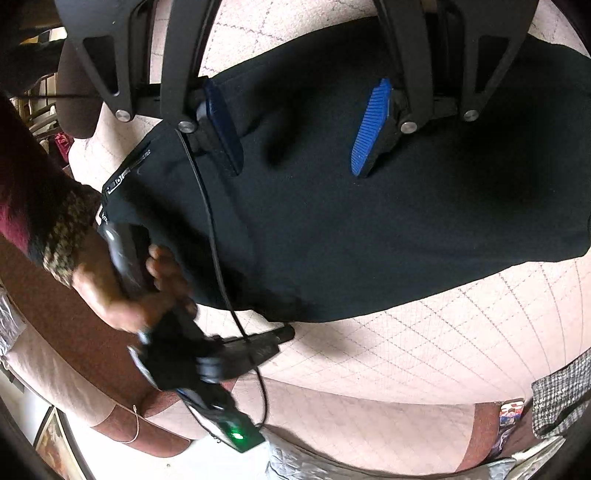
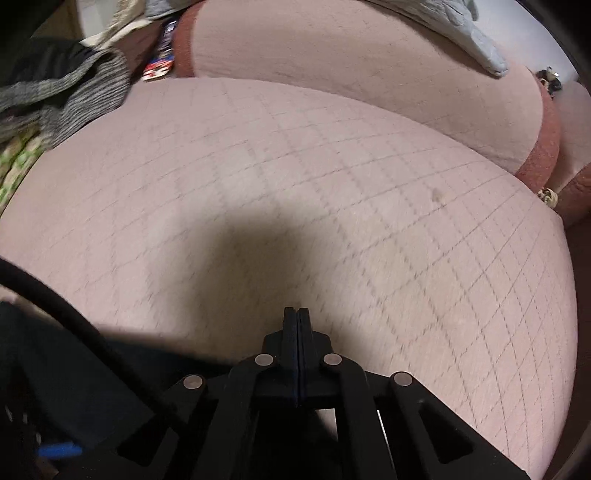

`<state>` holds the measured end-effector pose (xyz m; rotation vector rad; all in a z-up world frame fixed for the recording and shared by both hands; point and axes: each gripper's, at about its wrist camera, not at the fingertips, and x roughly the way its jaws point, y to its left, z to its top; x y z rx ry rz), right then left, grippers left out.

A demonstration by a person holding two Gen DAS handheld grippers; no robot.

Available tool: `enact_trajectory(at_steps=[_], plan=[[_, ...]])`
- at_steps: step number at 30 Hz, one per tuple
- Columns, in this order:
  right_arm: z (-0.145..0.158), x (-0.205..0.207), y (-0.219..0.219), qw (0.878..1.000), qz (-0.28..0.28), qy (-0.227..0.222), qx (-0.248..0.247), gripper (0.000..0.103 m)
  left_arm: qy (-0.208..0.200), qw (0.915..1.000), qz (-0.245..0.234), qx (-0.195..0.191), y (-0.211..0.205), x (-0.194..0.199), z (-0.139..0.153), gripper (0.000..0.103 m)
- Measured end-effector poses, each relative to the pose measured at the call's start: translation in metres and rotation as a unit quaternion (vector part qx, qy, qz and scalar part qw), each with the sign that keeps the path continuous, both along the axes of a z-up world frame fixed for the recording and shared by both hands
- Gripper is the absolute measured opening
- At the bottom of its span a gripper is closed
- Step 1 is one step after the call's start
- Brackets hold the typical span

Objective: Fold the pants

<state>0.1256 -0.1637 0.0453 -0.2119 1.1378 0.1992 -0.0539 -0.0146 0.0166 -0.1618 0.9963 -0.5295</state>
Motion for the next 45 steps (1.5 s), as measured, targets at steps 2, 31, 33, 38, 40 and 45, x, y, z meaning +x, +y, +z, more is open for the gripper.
enact_trajectory(at_steps=[2, 31, 33, 38, 40, 45], plan=[[0.003, 0.006, -0.003, 1.000, -0.026, -0.013, -0.008, 0.000, -0.001, 1.0000, 0.002, 0.002, -0.005, 0.002, 0.001, 0.061], [0.021, 0.016, -0.011, 0.999, -0.042, -0.008, 0.020, 0.006, -0.016, 0.9999, 0.004, -0.003, -0.005, -0.005, -0.003, 0.064], [0.034, -0.012, -0.025, 0.999, -0.044, -0.023, 0.022, 0.028, -0.016, 0.9998, 0.006, -0.014, -0.002, -0.005, -0.003, 0.064], [0.032, -0.116, -0.084, 0.993, -0.068, -0.017, 0.098, 0.035, -0.009, 0.9997, 0.012, -0.016, -0.002, -0.005, -0.003, 0.064], [0.021, -0.151, -0.109, 0.988, -0.119, 0.004, 0.094, 0.035, -0.008, 0.9998, 0.014, -0.010, -0.004, -0.007, -0.003, 0.064], [0.023, -0.216, -0.210, 0.947, -0.286, -0.013, 0.146, 0.008, -0.010, 0.9998, 0.011, 0.013, -0.011, -0.011, -0.003, 0.064]])
